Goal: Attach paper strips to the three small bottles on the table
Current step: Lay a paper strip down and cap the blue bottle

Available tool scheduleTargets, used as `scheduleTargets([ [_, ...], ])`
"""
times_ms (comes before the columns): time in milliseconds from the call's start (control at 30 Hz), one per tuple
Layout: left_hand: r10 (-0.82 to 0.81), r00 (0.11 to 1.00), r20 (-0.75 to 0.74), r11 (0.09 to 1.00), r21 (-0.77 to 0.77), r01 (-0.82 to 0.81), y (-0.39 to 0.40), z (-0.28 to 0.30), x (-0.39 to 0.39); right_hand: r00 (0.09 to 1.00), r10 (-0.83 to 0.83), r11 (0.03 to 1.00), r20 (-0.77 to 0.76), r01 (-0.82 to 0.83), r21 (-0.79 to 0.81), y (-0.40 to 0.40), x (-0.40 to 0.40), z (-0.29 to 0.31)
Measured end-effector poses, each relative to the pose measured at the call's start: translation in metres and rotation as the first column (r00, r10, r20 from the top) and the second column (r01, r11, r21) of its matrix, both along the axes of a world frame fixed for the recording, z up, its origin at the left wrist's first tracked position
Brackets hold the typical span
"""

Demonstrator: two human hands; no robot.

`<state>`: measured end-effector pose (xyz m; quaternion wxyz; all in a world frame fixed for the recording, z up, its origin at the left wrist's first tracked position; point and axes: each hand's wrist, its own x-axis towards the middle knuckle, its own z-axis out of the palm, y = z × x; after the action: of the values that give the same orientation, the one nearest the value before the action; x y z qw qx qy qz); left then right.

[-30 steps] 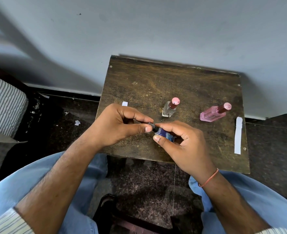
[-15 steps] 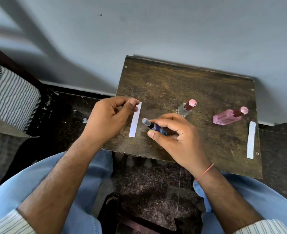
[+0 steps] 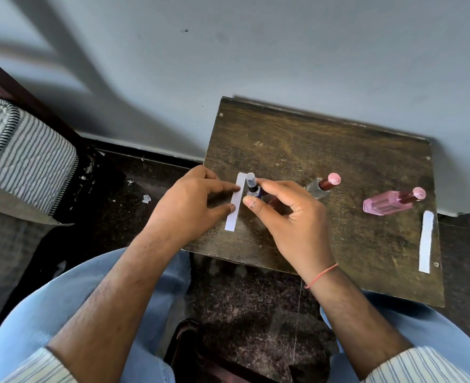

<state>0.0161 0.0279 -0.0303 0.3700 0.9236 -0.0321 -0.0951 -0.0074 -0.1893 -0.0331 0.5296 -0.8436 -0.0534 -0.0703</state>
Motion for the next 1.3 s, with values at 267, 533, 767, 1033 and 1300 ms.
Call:
scheduleTargets([
  [267, -0.012, 0.999, -0.031, 1.0, 0.011, 0.012, 0.0, -0.001, 0.001, 0.995, -0.101, 0.995, 0.006, 0.1, 0.029, 0.01, 0.018, -0.006],
  [533, -0.023, 0.999, -0.034, 0.999, 0.039, 0.024, 0.001, -0.001, 0.002, 0.993, -0.115, 0.993, -0.021, 0.116, 0.038, 0.016, 0.033, -0.008],
  [767, -0.025, 0.999, -0.029, 0.999, 0.043, 0.026, 0.001, -0.001, 0.001, 0.994, -0.1, 0.995, -0.038, 0.1, 0.003, 0.02, 0.037, -0.008],
  [1033, -0.033, 0.999, -0.014, 0.998, 0.047, 0.034, 0.001, 0.0, 0.001, 0.995, -0.092, 0.995, -0.032, 0.09, -0.038, 0.027, 0.039, -0.012],
  [1300, -0.036, 0.999, -0.014, 0.997, 0.063, 0.037, 0.002, 0.0, 0.001, 0.997, -0.069, 0.996, -0.034, 0.067, -0.055, 0.027, 0.04, -0.01],
])
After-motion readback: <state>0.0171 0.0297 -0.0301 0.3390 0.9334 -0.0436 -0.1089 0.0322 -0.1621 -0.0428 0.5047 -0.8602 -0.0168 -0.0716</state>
